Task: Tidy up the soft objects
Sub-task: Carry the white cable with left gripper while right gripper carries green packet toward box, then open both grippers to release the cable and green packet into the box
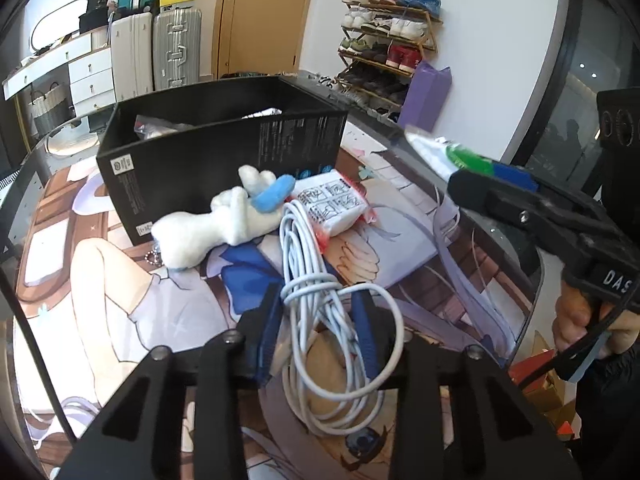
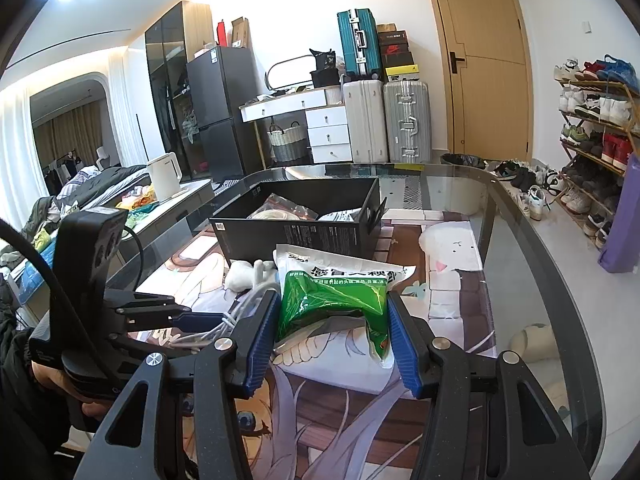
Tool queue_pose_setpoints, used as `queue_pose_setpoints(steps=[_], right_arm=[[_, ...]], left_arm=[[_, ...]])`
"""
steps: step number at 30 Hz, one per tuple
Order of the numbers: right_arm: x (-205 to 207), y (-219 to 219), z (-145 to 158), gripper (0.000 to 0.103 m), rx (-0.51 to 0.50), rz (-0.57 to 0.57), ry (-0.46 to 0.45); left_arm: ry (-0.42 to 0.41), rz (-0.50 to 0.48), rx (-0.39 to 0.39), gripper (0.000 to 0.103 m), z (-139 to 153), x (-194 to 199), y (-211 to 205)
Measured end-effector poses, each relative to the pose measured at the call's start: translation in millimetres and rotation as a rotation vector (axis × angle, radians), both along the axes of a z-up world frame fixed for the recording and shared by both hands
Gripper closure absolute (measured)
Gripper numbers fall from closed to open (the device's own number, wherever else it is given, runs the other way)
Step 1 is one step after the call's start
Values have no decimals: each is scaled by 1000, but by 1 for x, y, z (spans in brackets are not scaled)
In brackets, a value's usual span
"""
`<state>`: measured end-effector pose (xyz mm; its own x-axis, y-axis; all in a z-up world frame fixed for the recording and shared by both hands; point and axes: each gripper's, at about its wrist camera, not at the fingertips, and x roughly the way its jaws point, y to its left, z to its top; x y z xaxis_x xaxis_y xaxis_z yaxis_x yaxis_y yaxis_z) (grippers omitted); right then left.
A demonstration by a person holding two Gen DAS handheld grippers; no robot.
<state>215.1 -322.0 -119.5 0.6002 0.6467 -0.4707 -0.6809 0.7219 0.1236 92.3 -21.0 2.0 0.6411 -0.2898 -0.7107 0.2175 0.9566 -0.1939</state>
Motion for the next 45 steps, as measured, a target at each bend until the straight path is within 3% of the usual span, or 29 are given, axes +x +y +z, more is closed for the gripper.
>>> queue_pose_setpoints(steps=[18,21,31,45], right_arm=[[3,9,7,50,-6,31,-27],[8,7,13,50,40,56,1],[31,14,45,50,105,64,-10],[75,46,72,50,116,75,-36]], left_arm=[[-136,81,-57,71,49,-15,34],[-166,111,-59,71,60,-12,42],[-204,176,-53,71,83,13,64],[-208,246,-32,71,101,60,84]])
